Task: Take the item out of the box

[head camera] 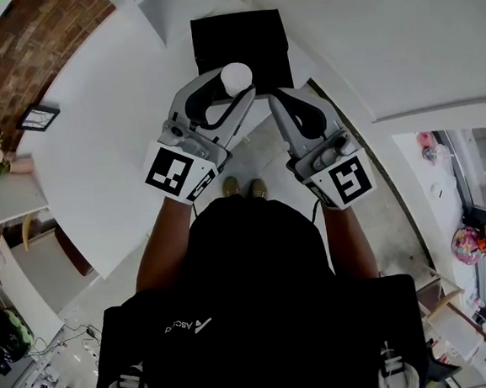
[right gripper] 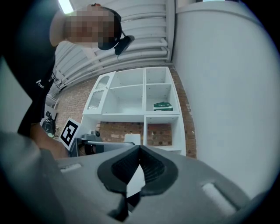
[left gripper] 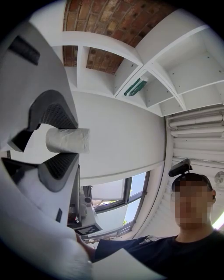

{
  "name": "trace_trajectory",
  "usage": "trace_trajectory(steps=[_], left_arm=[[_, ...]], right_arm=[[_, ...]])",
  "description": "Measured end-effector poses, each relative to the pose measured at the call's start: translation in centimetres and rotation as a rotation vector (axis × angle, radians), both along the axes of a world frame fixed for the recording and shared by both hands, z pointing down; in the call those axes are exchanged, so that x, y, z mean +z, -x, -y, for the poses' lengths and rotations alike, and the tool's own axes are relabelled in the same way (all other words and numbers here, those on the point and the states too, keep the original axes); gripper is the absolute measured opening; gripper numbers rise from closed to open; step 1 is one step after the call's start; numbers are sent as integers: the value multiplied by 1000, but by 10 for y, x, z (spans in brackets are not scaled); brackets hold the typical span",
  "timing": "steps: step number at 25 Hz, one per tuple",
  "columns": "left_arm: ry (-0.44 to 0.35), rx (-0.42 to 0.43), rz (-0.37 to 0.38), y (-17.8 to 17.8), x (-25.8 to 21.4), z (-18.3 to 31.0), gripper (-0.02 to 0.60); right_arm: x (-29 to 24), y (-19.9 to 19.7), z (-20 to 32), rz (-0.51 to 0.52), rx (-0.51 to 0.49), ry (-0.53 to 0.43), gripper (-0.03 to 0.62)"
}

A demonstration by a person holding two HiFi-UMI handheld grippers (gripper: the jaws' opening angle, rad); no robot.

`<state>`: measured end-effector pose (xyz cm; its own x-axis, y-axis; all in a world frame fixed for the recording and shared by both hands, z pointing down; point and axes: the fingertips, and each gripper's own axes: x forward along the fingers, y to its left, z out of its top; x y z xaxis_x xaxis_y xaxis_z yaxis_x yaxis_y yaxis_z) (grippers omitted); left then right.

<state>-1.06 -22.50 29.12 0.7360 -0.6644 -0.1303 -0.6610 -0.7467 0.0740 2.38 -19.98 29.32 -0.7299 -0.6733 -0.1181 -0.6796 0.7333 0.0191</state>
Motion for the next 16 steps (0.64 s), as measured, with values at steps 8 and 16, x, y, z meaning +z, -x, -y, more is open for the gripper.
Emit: trace_trajectory(steps=[8,16], left_arm=[[-5,1,1,1,-2,-6,167],[-1,-3,4,4,-2,-9,167]], right_arm=[[1,1,-7,-7,2,-5,0],[-1,2,-10,-8,4,-6,0]])
